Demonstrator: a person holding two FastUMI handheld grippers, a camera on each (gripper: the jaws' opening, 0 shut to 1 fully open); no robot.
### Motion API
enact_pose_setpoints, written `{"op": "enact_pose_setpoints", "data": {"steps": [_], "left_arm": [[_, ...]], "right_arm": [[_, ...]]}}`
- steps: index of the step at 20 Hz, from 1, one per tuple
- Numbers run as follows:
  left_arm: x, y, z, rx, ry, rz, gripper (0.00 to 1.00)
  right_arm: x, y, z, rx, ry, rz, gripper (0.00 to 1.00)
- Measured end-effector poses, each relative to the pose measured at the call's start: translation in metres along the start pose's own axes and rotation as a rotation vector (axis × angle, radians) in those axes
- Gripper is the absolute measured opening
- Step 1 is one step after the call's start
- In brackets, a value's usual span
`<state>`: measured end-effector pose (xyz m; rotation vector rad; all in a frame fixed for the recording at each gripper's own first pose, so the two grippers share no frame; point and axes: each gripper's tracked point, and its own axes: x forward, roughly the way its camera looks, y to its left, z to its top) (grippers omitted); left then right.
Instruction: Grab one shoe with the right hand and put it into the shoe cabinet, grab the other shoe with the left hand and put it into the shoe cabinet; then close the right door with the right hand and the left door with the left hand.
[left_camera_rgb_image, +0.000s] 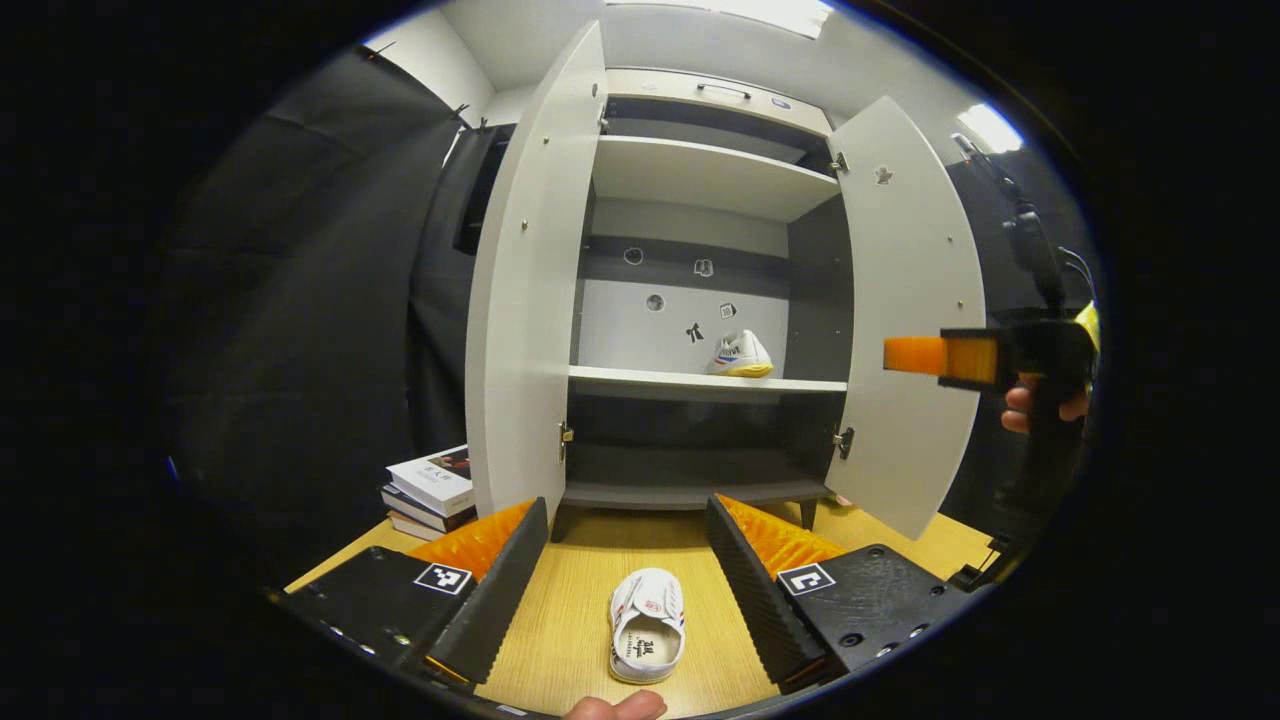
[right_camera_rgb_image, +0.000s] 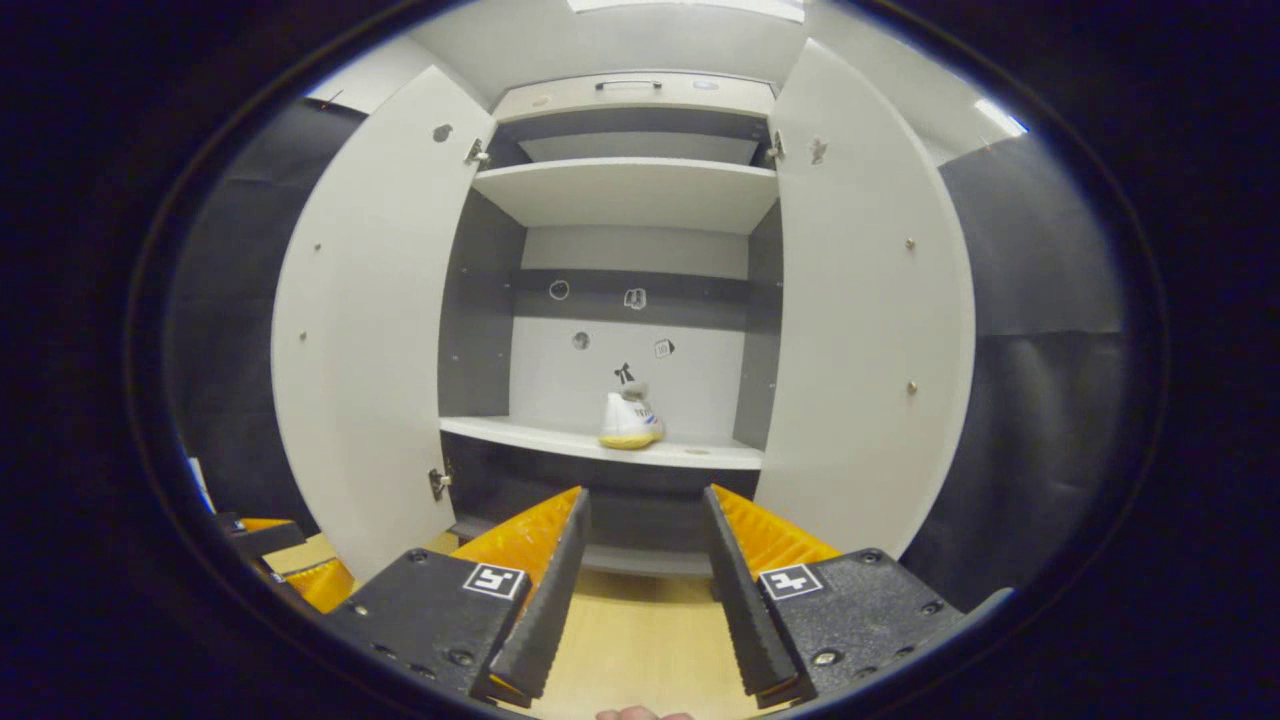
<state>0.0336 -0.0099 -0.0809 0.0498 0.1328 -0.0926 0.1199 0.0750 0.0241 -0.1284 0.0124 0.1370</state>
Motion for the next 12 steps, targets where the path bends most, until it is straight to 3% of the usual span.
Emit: {"op": "enact_pose_setpoints", "data": {"steps": [5,9,12], "left_arm": [[0.001,-0.011,-0.018,-0.007,0.036,-0.014,0.95],[0.003,-0.01,-0.035,0.019,0.062,0.008,0.95],[0.005,-0.008,-0.057,0.035,0.104,0.009,0.95]], "right_arm": [[-0.033,-0.004,-0.041,0.058,0.016,-0.023,0.8],[-0.051,-0.002,-0.073,0.017,0.069,0.008,0.88],[-0.064,-0.002,-0.081,0.027,0.064,0.003,0.88]]}}
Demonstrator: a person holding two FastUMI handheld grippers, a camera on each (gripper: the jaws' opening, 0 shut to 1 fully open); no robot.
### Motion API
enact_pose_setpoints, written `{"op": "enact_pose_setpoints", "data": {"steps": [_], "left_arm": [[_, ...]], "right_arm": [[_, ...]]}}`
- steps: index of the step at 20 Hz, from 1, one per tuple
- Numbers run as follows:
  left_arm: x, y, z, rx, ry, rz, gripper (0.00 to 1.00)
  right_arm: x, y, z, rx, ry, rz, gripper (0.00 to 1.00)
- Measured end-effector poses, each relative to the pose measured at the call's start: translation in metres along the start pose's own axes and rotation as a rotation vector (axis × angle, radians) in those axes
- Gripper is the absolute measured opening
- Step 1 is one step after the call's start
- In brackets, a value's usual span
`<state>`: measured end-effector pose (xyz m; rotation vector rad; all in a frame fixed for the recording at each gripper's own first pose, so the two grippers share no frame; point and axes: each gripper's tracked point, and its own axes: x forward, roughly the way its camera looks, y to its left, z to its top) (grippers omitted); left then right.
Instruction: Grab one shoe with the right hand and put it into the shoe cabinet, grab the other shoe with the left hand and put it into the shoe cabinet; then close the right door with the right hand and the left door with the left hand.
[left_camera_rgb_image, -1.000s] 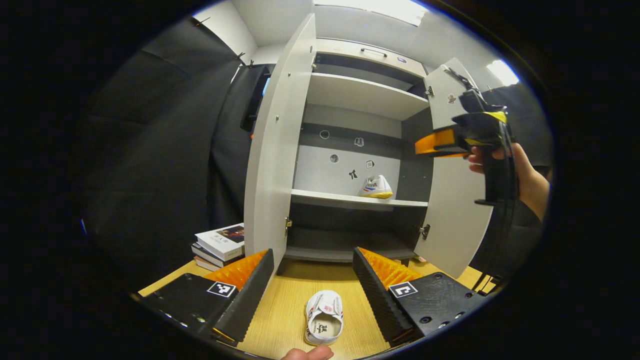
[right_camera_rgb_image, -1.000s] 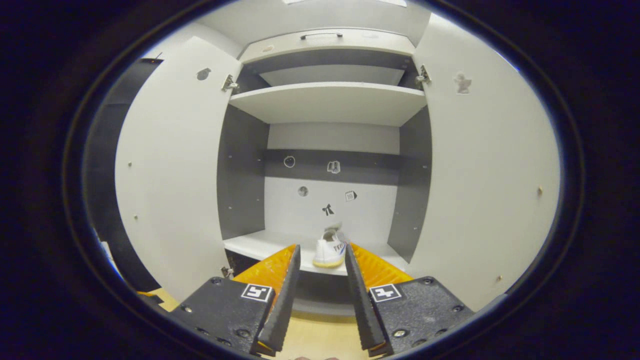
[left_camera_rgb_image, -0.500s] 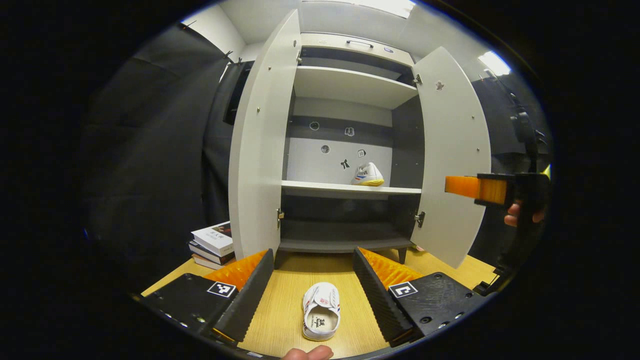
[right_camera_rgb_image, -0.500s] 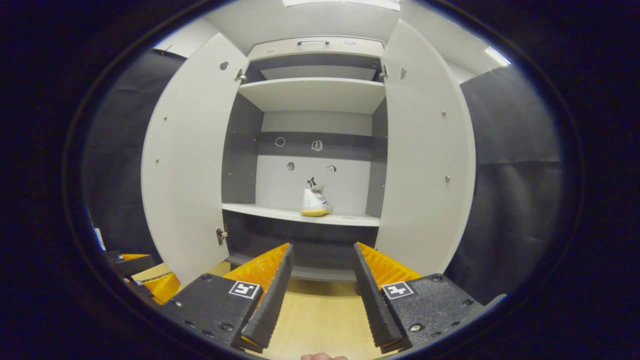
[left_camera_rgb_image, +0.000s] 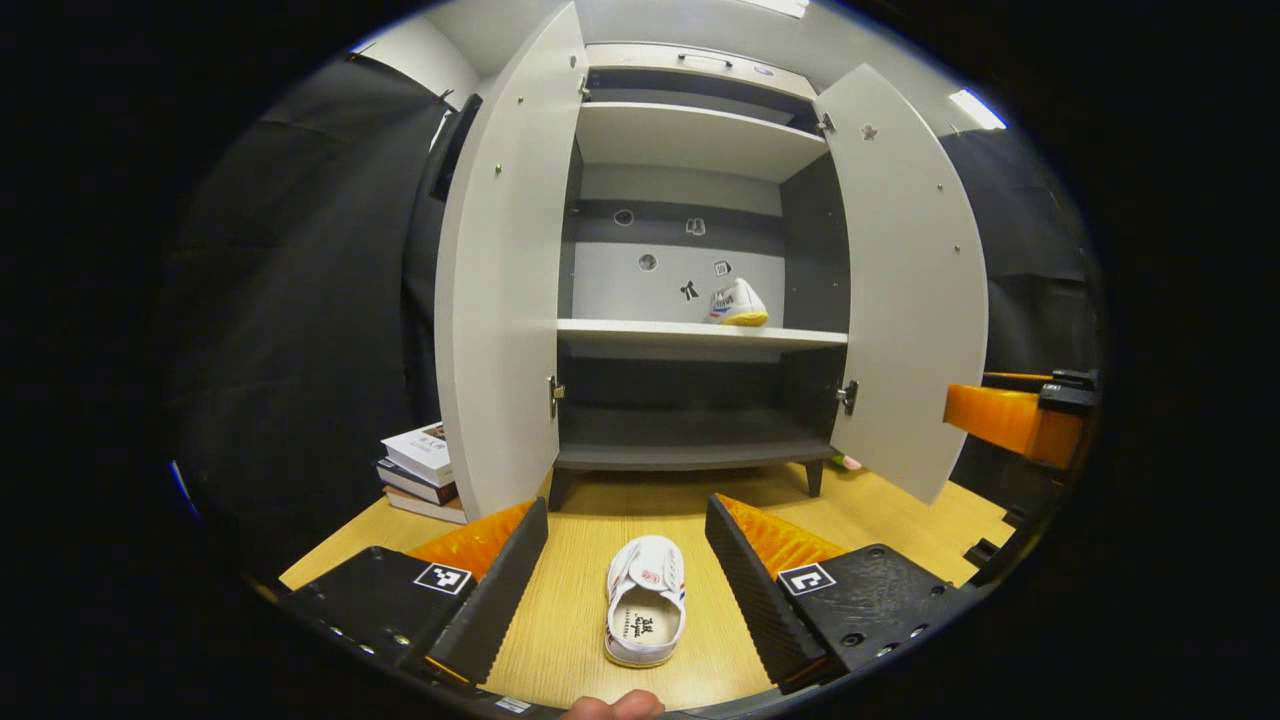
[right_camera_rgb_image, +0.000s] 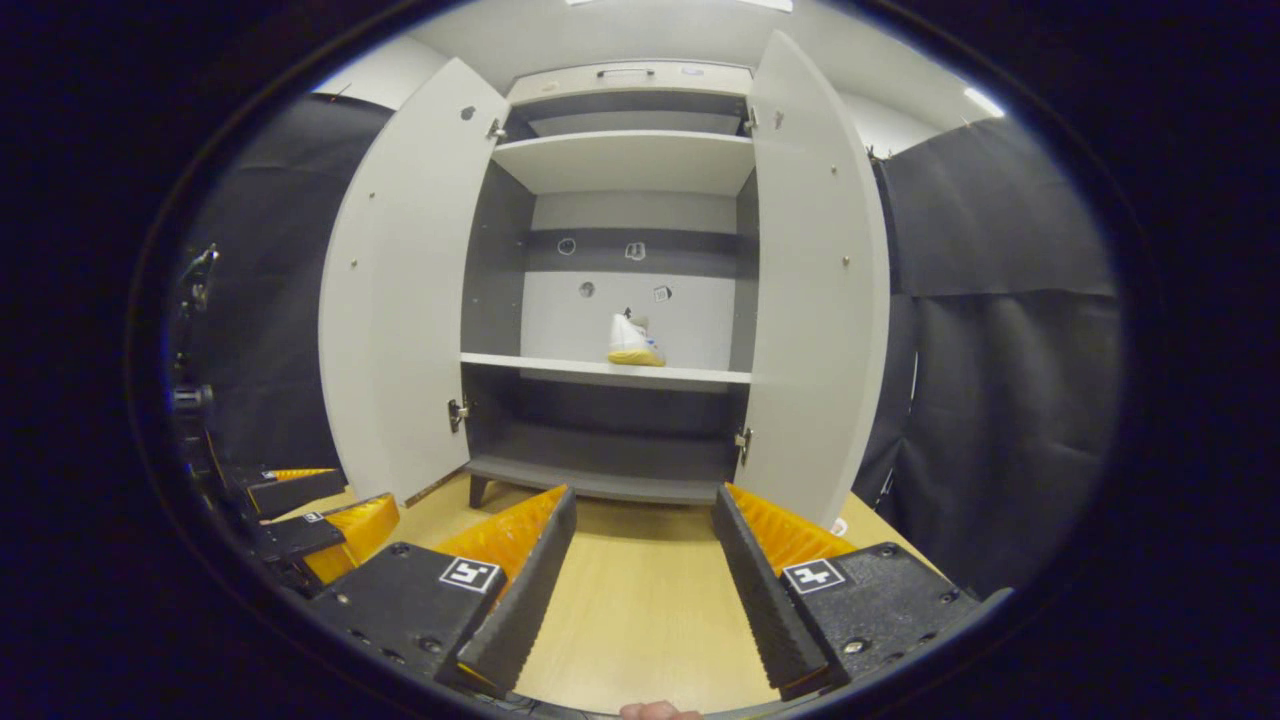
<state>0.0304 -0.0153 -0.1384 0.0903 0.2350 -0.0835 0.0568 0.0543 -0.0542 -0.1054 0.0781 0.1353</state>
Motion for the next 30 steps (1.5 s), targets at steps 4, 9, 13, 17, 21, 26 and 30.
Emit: {"op": "enact_pose_setpoints", "data": {"steps": [4,9,13,17,21,26,30], "left_arm": [[0.007,0.002,-0.049,-0.015,0.129,-0.03,0.95],[0.021,0.013,-0.098,-0.002,0.265,-0.004,0.96],[0.039,0.017,-0.13,0.009,0.334,-0.003,0.95],[0.058,0.021,-0.152,0.026,0.395,0.005,0.96],[0.075,0.022,-0.169,0.027,0.43,-0.008,0.96],[0.099,0.03,-0.18,-0.003,0.444,0.004,0.96],[0.116,0.033,-0.182,-0.022,0.449,0.006,0.95]], "right_arm": [[-0.009,0.004,-0.012,0.019,0.013,0.006,0.88],[-0.014,-0.011,-0.021,0.003,0.026,-0.013,0.88],[-0.014,-0.016,-0.032,0.012,0.057,-0.015,0.88],[-0.012,-0.019,-0.04,0.034,0.085,-0.011,0.88],[-0.006,-0.028,-0.043,0.026,0.101,-0.029,0.88],[0.005,-0.029,-0.045,0.012,0.113,-0.033,0.88],[0.012,-0.03,-0.041,-0.003,0.1,-0.038,0.88]]}}
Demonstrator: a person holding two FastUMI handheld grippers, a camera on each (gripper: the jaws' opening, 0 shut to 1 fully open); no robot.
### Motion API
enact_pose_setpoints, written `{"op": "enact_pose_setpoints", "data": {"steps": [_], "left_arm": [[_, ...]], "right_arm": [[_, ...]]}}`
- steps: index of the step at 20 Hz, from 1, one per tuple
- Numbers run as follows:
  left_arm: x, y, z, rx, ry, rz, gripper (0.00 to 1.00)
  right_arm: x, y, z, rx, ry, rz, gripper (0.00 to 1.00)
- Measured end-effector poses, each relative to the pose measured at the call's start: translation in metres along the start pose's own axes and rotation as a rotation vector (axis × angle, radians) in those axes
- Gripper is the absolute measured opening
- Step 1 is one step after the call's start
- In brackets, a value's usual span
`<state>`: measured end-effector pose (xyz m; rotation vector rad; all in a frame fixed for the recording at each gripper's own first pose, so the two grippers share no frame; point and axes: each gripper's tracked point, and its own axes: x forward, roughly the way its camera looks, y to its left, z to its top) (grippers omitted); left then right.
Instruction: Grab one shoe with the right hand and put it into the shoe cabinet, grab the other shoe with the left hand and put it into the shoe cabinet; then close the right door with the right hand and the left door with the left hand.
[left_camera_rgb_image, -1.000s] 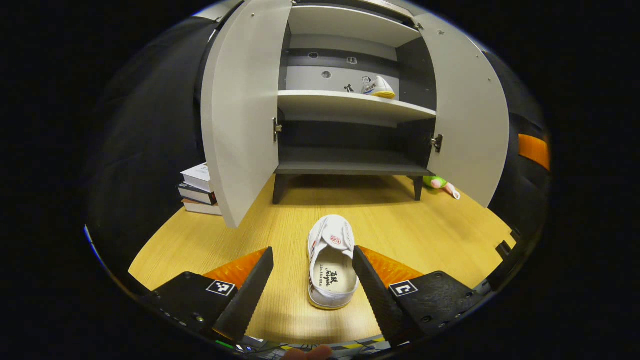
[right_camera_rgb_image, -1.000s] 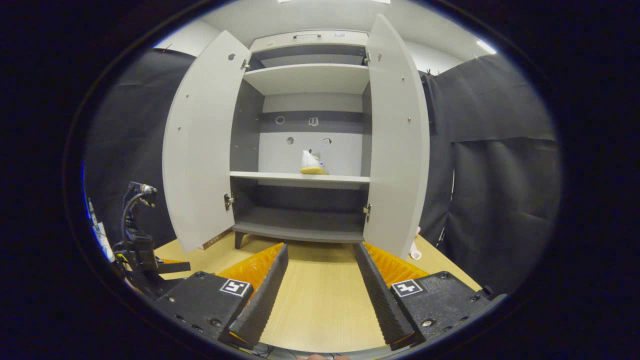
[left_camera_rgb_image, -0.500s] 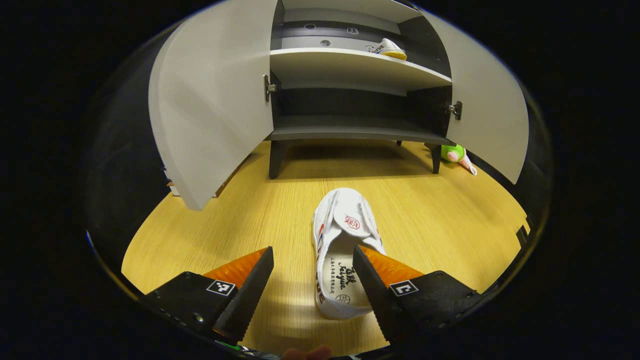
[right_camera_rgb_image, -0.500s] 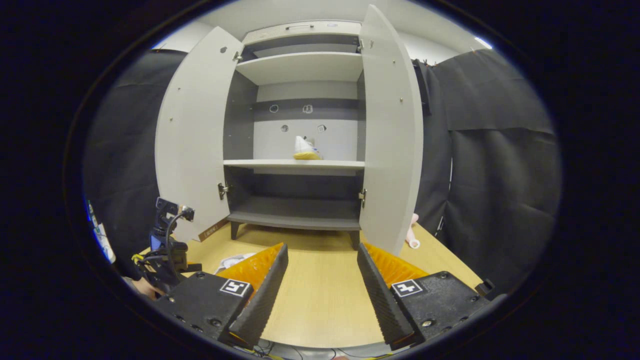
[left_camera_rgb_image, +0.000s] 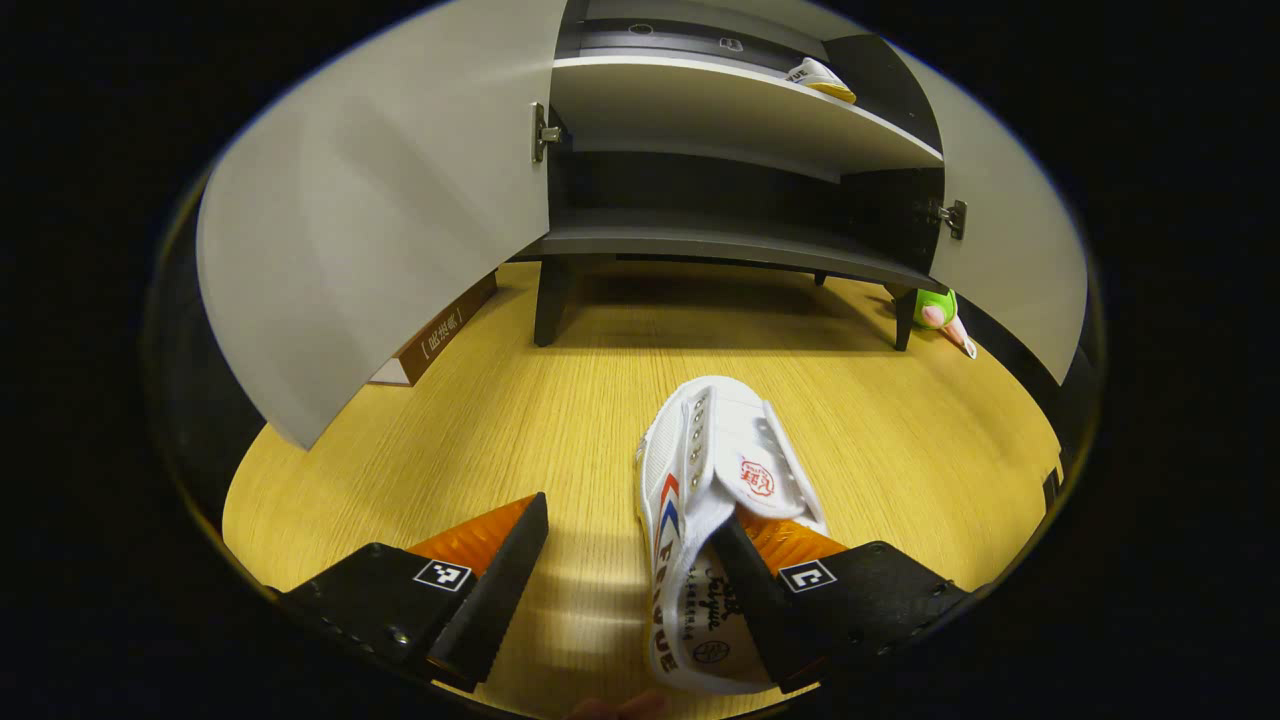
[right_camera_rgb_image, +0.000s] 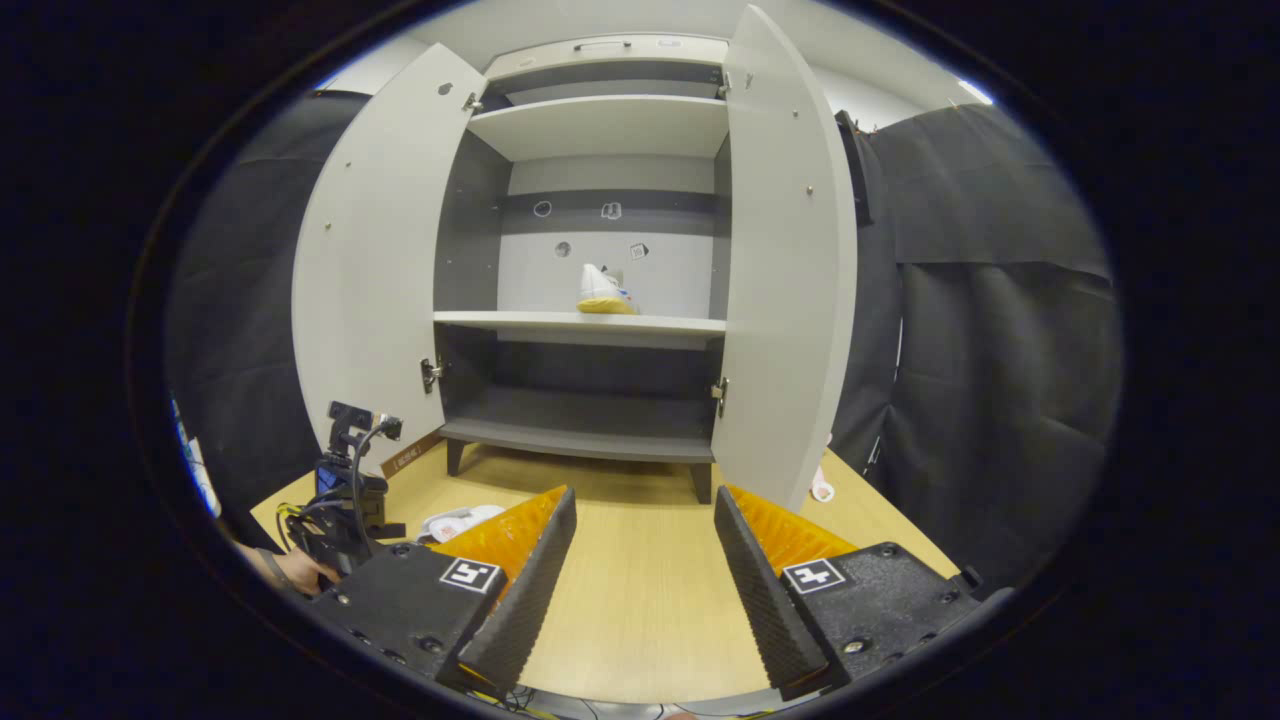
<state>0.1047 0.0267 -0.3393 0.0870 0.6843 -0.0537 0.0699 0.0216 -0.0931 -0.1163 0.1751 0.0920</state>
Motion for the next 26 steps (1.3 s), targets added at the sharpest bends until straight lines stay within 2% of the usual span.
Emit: {"op": "enact_pose_setpoints", "data": {"steps": [6,10,12,13,14,17,19,20,21,24,26], "left_arm": [[0.009,-0.007,0.004,-0.03,-0.017,-0.034,0.92],[0.01,-0.015,0.001,-0.087,-0.026,-0.052,0.72],[0.015,-0.019,-0.001,-0.12,-0.025,-0.062,0.68],[0.014,-0.02,0.0,-0.132,-0.031,-0.059,0.47],[0.018,-0.016,0.003,-0.132,-0.039,-0.039,0.55],[0.018,-0.008,0.0,-0.162,-0.034,-0.021,0.01],[0.016,-0.009,0.0,-0.157,-0.031,-0.036,0.01],[0.014,-0.009,0.001,-0.155,-0.023,-0.032,0.12],[0.009,-0.008,0.002,-0.147,-0.022,-0.022,0.0],[-0.03,-0.011,0.018,-0.117,-0.077,0.011,0.0],[-0.065,-0.016,0.03,-0.15,-0.096,0.022,0.0]], "right_arm": [[0.015,0.006,-0.006,0.003,0.03,0.013,0.88],[0.018,0.008,-0.006,-0.024,0.017,0.007,0.88],[0.021,0.011,-0.007,-0.028,0.02,0.011,0.88],[0.021,0.012,-0.008,-0.027,0.024,0.013,0.88],[0.022,0.012,-0.009,-0.026,0.027,0.013,0.88],[0.024,0.014,-0.011,-0.024,0.035,0.016,0.88],[0.026,0.016,-0.012,-0.024,0.039,0.02,0.88],[0.026,0.018,-0.013,-0.023,0.04,0.024,0.88],[0.026,0.02,-0.013,-0.025,0.04,0.029,0.88],[0.025,0.023,-0.01,-0.03,0.027,0.034,0.88],[0.024,0.025,-0.01,-0.035,0.023,0.037,0.88]]}}
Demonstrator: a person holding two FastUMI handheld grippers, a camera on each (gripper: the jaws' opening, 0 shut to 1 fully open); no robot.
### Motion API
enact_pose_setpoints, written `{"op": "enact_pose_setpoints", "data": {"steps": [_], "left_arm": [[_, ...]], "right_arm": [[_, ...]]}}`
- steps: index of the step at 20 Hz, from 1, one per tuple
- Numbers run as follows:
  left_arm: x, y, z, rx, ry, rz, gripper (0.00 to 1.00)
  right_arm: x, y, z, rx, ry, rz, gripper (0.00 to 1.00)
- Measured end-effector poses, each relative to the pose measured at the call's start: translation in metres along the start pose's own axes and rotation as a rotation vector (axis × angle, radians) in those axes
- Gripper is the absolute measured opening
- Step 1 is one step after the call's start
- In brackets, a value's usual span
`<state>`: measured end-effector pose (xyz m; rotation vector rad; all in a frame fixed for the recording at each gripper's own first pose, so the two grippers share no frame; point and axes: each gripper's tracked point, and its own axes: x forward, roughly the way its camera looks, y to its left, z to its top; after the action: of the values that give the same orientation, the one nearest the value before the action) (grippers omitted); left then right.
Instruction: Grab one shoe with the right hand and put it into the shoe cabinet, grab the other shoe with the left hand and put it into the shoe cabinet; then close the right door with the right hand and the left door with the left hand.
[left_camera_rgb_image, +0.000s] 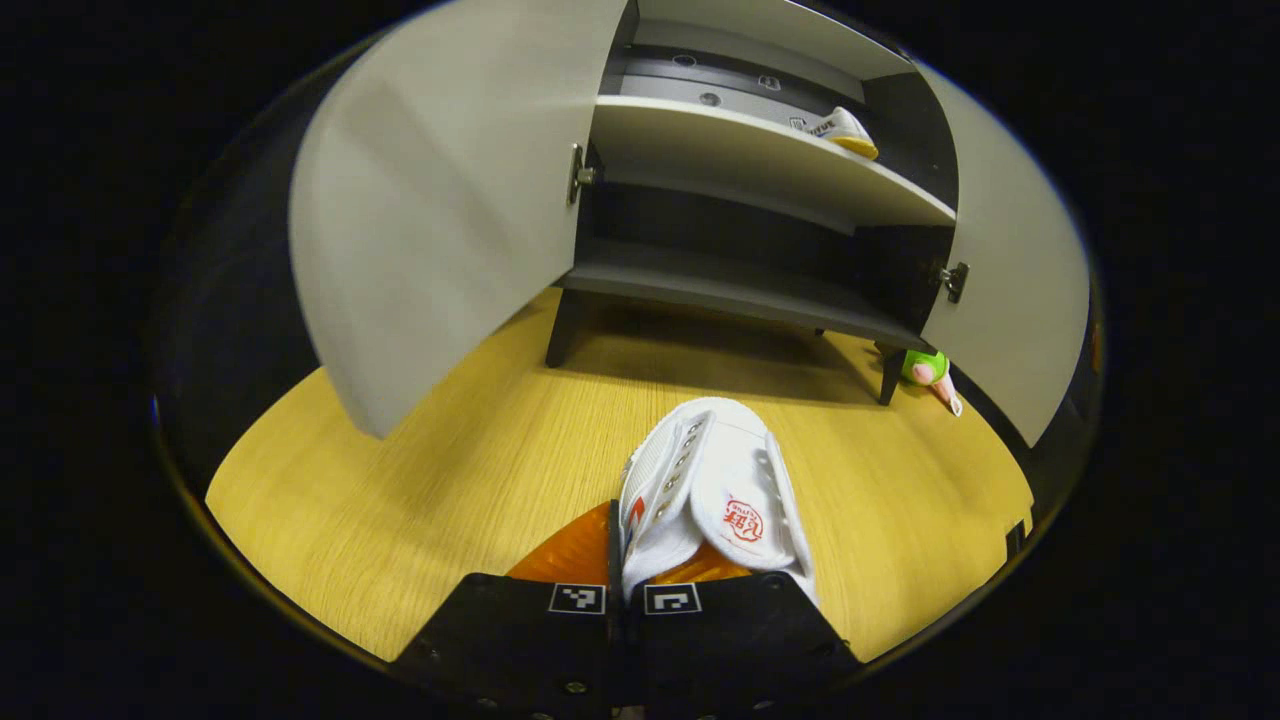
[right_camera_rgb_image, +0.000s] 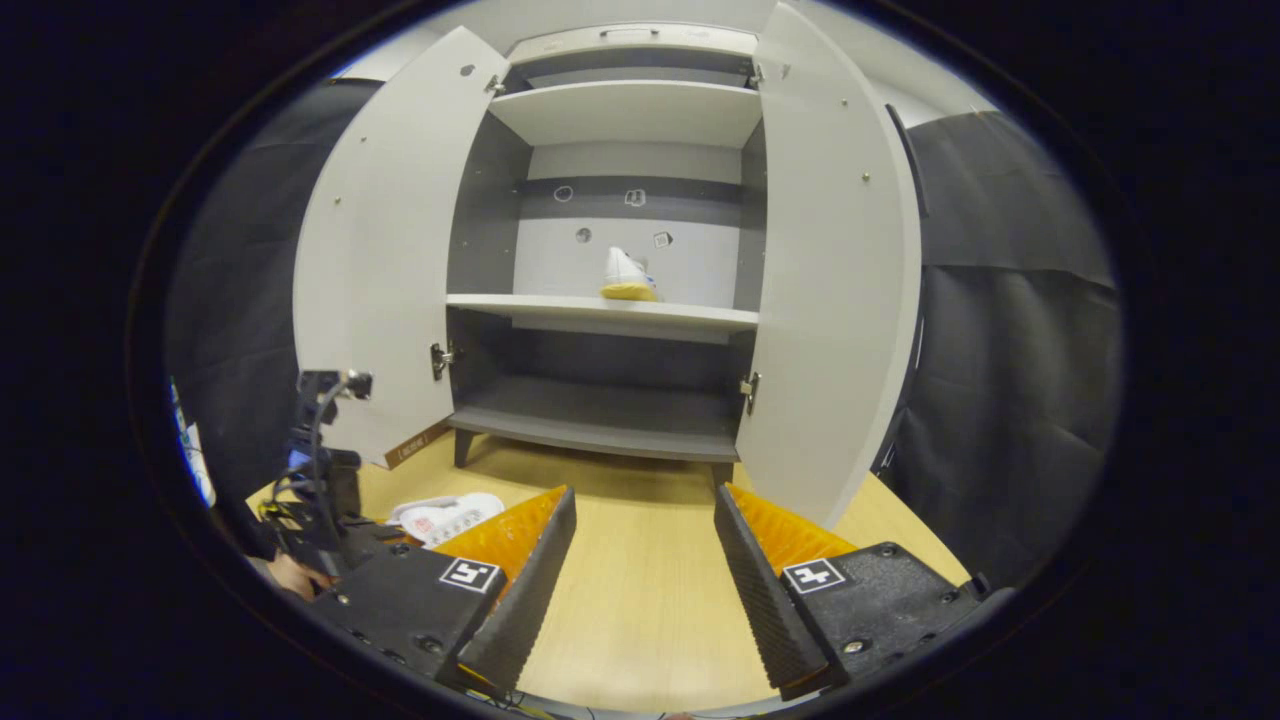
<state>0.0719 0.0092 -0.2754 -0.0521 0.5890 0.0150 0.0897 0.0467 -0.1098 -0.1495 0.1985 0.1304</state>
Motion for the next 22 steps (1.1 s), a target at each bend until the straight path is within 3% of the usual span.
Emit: {"op": "enact_pose_setpoints", "data": {"steps": [3,7,10,14,17,20,22], "left_arm": [[-0.047,-0.021,0.04,-0.088,-0.075,-0.045,0.0],[-0.091,-0.045,0.106,-0.037,-0.159,-0.044,0.0],[-0.089,-0.061,0.176,-0.054,-0.224,-0.098,0.0],[-0.044,-0.085,0.274,-0.108,-0.238,-0.119,0.0],[-0.006,-0.093,0.323,-0.13,-0.224,-0.103,0.0],[0.037,-0.091,0.344,-0.132,-0.135,-0.025,0.0],[0.074,-0.083,0.364,-0.079,-0.11,0.047,0.0]], "right_arm": [[0.0,0.003,-0.002,0.003,-0.002,0.005,0.88],[-0.004,0.01,0.002,-0.011,-0.02,0.037,0.88],[-0.006,0.012,0.007,-0.026,-0.036,0.046,0.88],[-0.009,0.008,0.016,-0.016,-0.059,0.038,0.88],[-0.011,0.001,0.018,-0.007,-0.067,0.021,0.88],[-0.014,-0.007,0.021,0.007,-0.077,0.004,0.88],[-0.015,-0.013,0.025,0.019,-0.093,-0.017,0.88]]}}
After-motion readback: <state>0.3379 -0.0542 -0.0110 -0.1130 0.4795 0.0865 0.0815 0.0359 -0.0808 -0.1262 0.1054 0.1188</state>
